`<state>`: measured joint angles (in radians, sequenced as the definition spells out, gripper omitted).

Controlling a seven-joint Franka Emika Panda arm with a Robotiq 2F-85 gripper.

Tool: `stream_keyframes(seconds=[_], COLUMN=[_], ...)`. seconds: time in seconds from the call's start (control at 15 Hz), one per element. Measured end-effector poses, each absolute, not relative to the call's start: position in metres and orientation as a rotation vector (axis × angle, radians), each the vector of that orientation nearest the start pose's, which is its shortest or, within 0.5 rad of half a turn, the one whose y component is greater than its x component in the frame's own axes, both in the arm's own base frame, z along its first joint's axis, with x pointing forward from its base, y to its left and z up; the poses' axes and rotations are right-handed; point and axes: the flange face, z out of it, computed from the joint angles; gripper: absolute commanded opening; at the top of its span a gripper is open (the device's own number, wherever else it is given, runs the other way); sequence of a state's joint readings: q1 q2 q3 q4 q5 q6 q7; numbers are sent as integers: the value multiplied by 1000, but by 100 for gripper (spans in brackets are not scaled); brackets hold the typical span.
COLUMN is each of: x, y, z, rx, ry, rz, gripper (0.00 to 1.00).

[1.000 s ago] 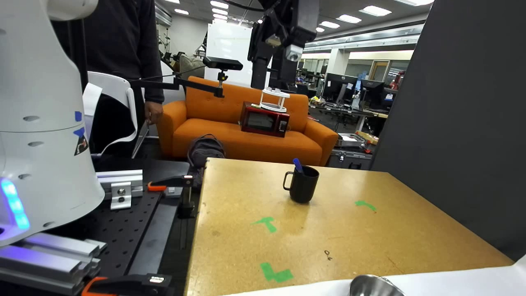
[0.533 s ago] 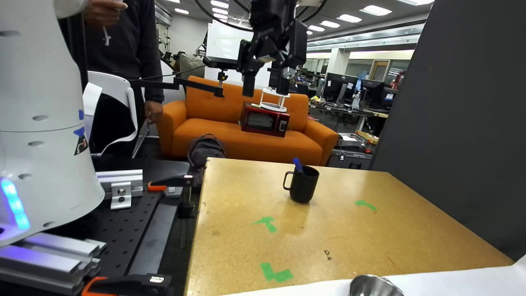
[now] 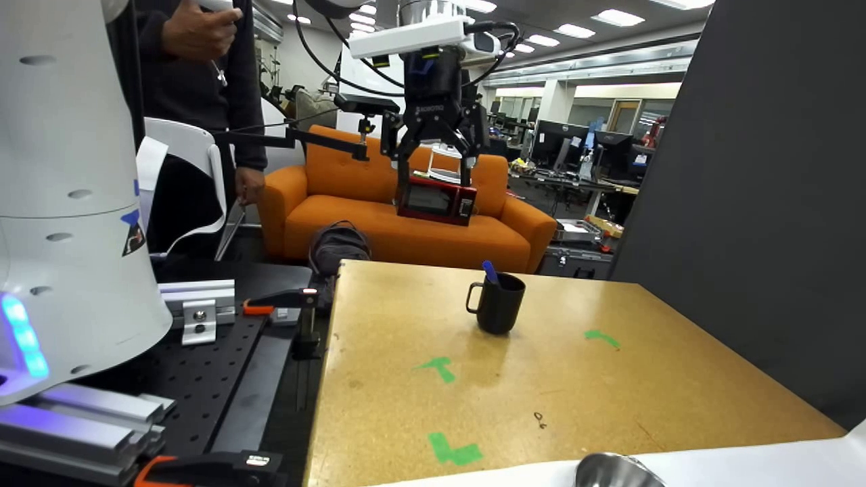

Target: Take the pen out of the mug and put it on the table

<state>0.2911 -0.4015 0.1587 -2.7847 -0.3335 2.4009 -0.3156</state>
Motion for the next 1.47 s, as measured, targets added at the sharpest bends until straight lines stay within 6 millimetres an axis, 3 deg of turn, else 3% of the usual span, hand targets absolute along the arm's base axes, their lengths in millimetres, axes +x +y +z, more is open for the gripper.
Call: stream_keyframes(seconds=[0.27, 0.4, 1.13, 1.47], x=[349, 354, 357, 372], y=[169, 172, 178, 192], z=[323, 316, 313, 283], rx=[-2804, -2744, -2717, -2726], ry=[-1934, -1996, -2013, -1887], rz=[-194, -201, -228, -285], gripper=[100, 100, 100, 100])
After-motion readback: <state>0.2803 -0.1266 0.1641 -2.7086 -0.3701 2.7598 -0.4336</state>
